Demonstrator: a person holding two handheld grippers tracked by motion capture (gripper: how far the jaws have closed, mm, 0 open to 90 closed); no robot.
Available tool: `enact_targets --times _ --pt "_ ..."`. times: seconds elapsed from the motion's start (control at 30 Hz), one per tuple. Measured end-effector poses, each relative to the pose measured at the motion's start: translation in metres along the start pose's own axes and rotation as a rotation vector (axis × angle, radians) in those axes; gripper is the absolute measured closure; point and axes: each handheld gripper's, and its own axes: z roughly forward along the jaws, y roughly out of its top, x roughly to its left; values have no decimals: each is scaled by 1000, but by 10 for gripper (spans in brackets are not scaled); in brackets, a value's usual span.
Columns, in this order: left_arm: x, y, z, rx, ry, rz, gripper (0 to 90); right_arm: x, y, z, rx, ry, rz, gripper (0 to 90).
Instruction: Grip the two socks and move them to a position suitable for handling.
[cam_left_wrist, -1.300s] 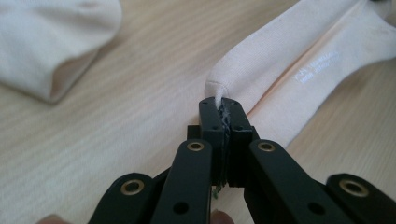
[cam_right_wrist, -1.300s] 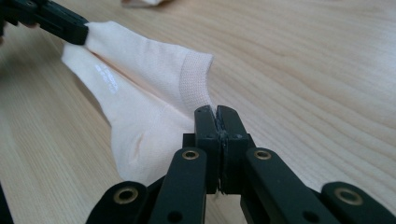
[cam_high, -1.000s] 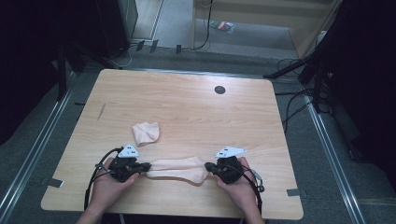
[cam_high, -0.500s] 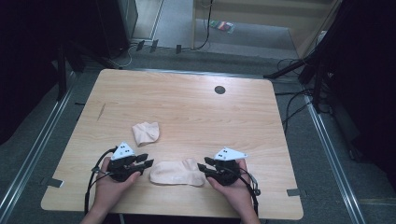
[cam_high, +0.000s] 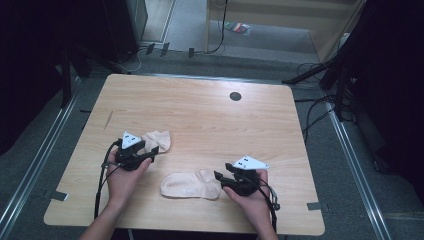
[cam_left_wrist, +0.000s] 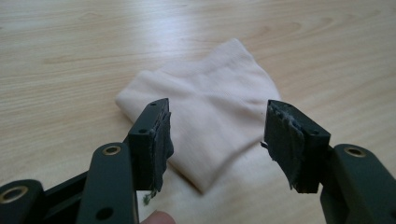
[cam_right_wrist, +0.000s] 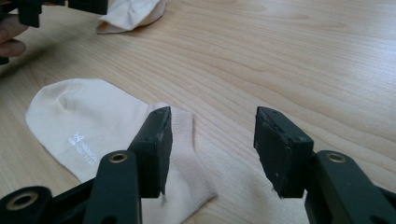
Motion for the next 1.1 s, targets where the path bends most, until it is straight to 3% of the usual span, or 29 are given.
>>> enact_targets --times 0.07,0.23,0.43,0.53,0.57,0.63,0.7,0.9,0.97,1.03,1.1 --pt "2 6 7 11 20 -5 406 -1 0 -1 -1 -5 4 477" --pt "1 12 31 127 44 39 381 -3 0 -2 -7 -7 9 477" --pt "-1 12 34 130 85 59 520 -5 0 -3 -6 -11 15 481" --pt "1 13 34 123 44 60 795 -4 -1 -1 -3 -11 11 481" --pt "1 13 34 127 39 61 827 -3 -1 -1 -4 -10 8 481" --pt "-1 15 34 127 2 56 850 -3 0 -1 -5 -12 6 482" --pt "-8 16 30 106 -36 83 855 -3 0 -2 -12 -14 10 483" --pt "-48 28 13 20 -161 140 857 -7 0 -2 -21 -25 27 483" --pt "-62 29 14 19 -209 163 857 -7 0 -2 -25 -27 28 481" --pt "-74 28 19 39 -222 199 857 -7 0 -3 -26 -31 31 480" --pt "-81 23 29 71 -222 205 854 -8 -1 -3 -29 -31 40 481"
